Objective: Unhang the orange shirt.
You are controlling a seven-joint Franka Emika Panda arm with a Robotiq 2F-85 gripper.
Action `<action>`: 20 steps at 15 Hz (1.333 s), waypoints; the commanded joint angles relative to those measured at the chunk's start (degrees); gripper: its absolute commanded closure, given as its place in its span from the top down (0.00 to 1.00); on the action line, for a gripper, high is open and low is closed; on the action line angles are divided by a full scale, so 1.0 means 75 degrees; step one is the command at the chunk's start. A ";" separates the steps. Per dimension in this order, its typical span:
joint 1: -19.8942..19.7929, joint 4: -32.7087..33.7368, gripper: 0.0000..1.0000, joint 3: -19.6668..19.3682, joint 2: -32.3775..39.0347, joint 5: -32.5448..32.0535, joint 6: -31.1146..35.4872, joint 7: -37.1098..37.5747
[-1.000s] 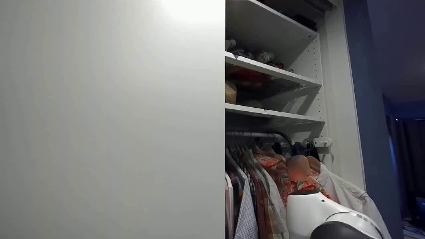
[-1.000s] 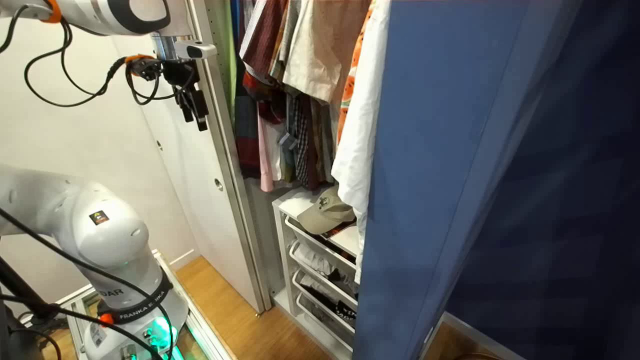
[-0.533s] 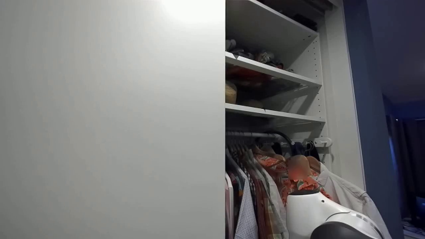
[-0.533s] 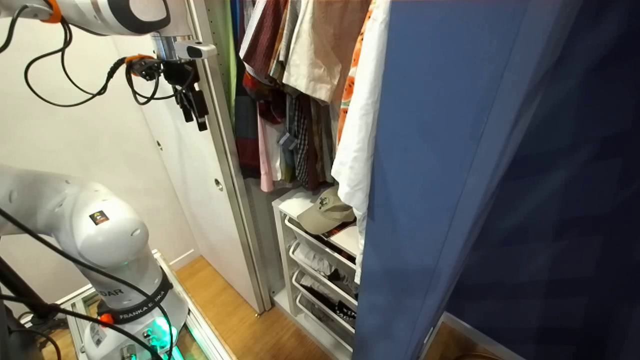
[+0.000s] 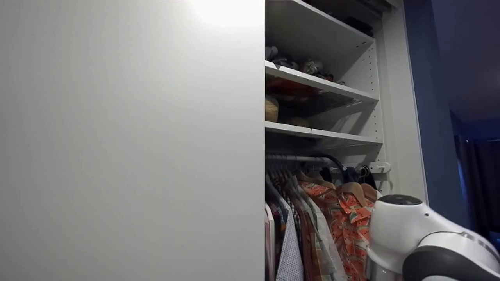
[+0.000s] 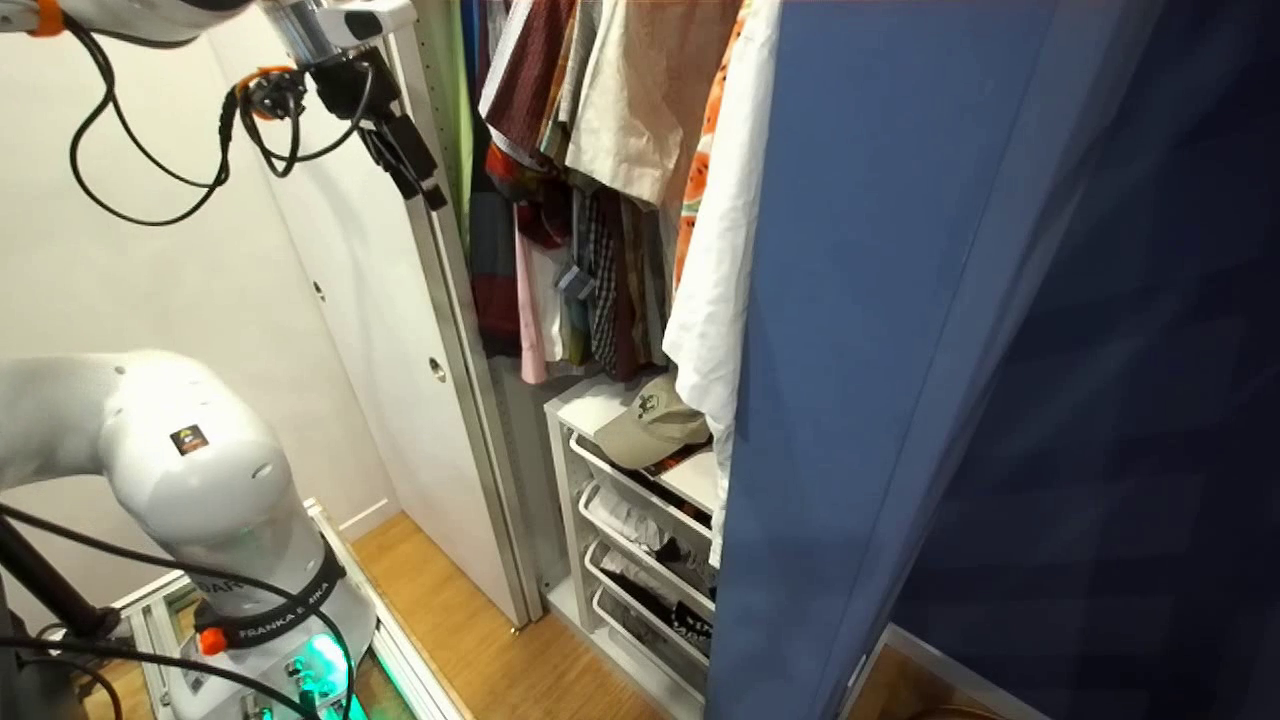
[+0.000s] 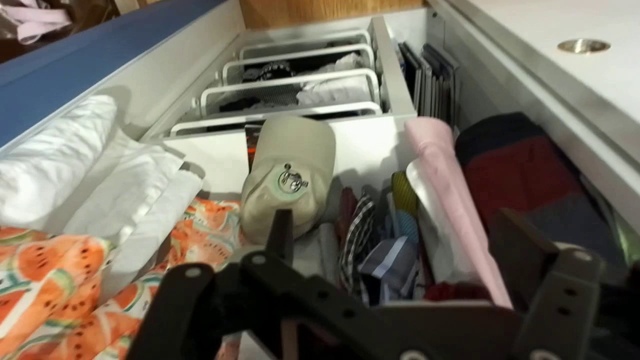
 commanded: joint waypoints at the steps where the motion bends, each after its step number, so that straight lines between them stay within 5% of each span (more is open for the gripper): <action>1: -0.0168 0.0014 1.00 -0.0010 -0.0229 0.0057 -0.0039 -0.0145; 8: -0.0431 0.0341 1.00 -0.0741 -0.0079 -0.0315 0.1382 -0.0953; 14: -0.0365 0.1226 1.00 -0.2203 0.0390 -0.0088 0.3120 -0.2846; 20: -0.0701 0.1568 1.00 -0.2563 0.0540 -0.0055 0.3154 -0.2794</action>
